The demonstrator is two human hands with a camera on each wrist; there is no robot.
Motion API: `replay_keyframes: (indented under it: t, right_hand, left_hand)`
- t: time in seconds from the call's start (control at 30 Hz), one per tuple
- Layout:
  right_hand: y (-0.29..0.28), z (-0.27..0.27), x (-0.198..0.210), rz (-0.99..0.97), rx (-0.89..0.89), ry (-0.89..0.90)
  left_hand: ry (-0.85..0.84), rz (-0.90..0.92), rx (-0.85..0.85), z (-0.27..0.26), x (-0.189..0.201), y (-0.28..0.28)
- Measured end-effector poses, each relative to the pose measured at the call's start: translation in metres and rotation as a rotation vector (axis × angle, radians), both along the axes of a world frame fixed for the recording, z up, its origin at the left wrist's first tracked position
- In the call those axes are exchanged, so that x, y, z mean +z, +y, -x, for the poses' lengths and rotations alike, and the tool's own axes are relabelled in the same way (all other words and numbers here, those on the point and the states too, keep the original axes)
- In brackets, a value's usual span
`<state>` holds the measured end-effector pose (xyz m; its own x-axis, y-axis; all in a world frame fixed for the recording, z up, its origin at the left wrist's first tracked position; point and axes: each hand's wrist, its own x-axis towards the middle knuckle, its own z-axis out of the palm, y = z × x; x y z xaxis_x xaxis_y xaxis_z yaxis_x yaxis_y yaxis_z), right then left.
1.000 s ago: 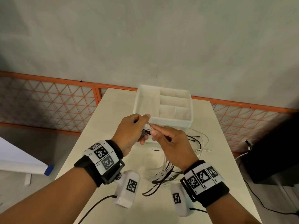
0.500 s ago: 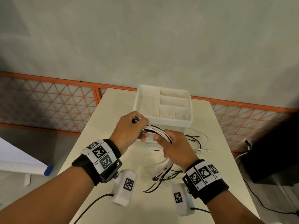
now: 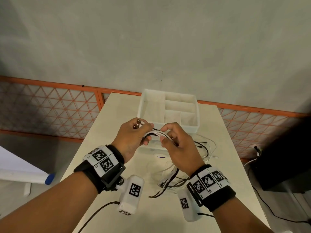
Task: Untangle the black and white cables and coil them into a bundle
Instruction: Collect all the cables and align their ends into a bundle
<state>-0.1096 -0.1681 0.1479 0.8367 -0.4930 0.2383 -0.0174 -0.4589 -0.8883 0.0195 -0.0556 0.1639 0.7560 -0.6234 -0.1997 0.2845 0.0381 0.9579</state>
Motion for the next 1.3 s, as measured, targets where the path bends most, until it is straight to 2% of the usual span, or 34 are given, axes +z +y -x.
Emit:
replay_keyframes:
  t: [0.27,0.43,0.63,0.73,0.93,1.07,1.2,1.3]
  right_hand:
    - [0.0,-0.001,-0.005,0.019,0.024,-0.029]
    - [-0.003,0.0,-0.003,-0.084,0.093,0.045]
    - [-0.002,-0.001,-0.003,-0.1,0.048,0.059]
    - [-0.003,-0.002,-0.007,-0.102,0.021,0.046]
    - [-0.004,-0.002,-0.007,-0.134,0.009,-0.04]
    - [-0.002,-0.001,-0.008,-0.148,0.022,-0.068]
    - [0.0,-0.002,-0.01,-0.145,0.024,-0.078]
    - [-0.001,-0.004,-0.01,-0.129,0.041,-0.051]
  left_hand:
    - [-0.073,0.021,-0.028,0.007,-0.004,-0.001]
    - [-0.101,0.008,-0.076,0.009,0.0,-0.001]
    - [-0.148,-0.006,0.012,0.011,0.003,-0.005]
    - [-0.096,-0.007,-0.008,0.01,0.005,-0.005]
    - [0.118,0.035,-0.02,0.011,0.005,-0.004]
    - [0.139,-0.044,-0.044,0.008,0.008,-0.004]
    - [0.229,-0.025,-0.013,0.007,0.011,-0.005]
    - [0.152,-0.073,-0.036,0.009,0.011,-0.005]
